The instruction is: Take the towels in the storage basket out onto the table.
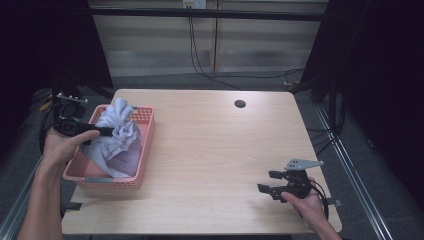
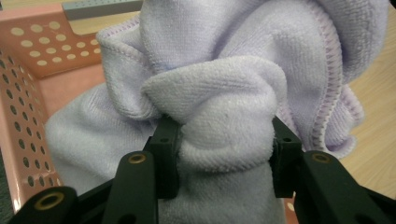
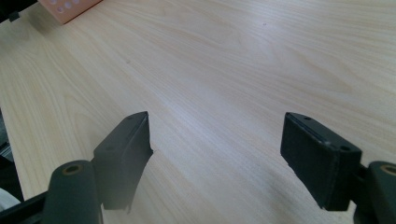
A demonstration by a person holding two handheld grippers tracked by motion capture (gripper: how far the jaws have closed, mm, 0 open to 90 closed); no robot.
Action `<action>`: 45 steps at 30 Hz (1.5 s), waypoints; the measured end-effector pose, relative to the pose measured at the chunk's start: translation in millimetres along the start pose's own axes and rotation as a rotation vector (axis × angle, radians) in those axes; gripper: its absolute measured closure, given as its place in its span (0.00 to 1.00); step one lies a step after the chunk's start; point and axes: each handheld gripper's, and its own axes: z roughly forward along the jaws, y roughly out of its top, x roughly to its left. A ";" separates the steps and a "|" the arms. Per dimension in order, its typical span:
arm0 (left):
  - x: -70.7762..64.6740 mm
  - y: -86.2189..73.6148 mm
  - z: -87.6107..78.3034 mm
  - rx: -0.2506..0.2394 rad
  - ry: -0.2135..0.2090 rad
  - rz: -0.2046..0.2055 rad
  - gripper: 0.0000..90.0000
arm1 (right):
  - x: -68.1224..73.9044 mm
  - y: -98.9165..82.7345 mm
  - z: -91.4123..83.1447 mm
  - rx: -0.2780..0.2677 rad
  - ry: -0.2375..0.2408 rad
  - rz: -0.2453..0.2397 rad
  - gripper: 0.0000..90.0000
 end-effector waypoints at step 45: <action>-37.5 64.4 -72.1 -0.158 0.011 0.068 0.62 | 0.6 -0.3 -0.7 0.003 0.006 0.000 0.25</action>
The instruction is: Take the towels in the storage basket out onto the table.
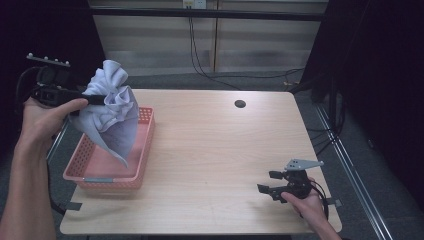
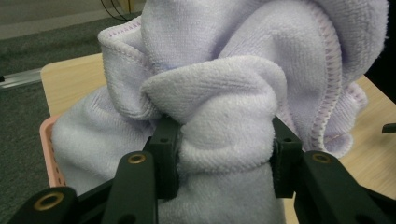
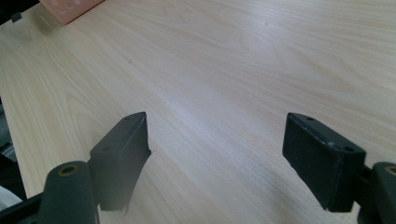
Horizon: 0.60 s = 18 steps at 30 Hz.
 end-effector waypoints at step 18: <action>-31.4 31.7 -8.7 -0.053 -0.026 0.040 0.62 | -0.1 -0.1 -0.4 0.000 0.004 0.003 0.25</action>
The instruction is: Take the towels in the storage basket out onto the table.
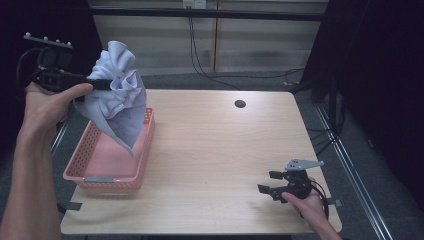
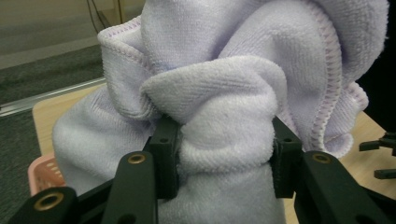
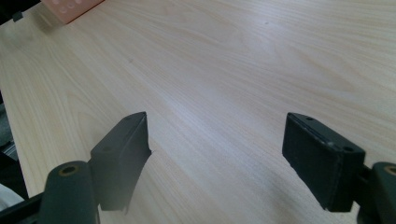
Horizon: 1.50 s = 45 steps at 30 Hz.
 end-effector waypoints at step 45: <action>-173.2 -95.9 239.0 0.236 -0.402 0.193 0.57 | -3.1 -1.0 -7.5 -0.015 -0.009 -0.004 0.29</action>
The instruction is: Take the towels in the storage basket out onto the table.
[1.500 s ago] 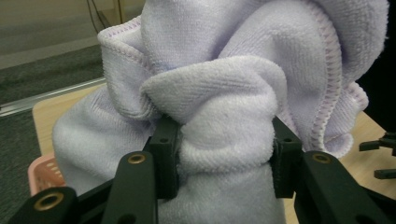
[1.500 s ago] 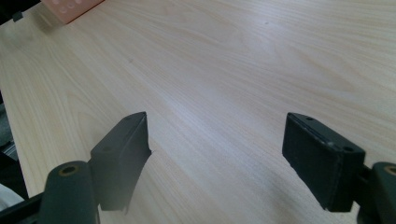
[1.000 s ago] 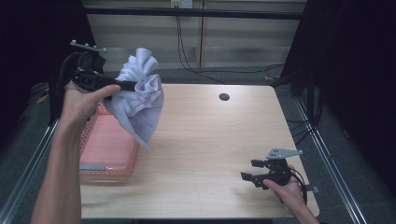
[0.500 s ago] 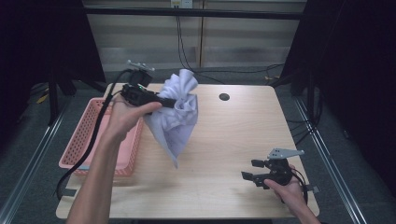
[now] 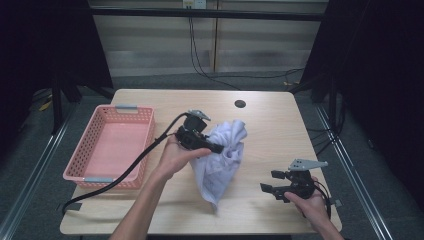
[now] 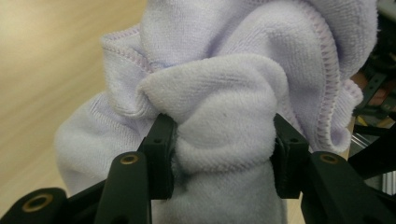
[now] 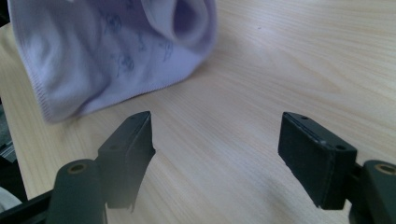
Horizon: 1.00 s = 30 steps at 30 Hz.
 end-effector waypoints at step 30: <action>-27.1 -67.4 -30.6 -0.070 0.066 0.028 0.43 | 20.4 25.5 -11.6 -0.086 0.051 -0.053 0.43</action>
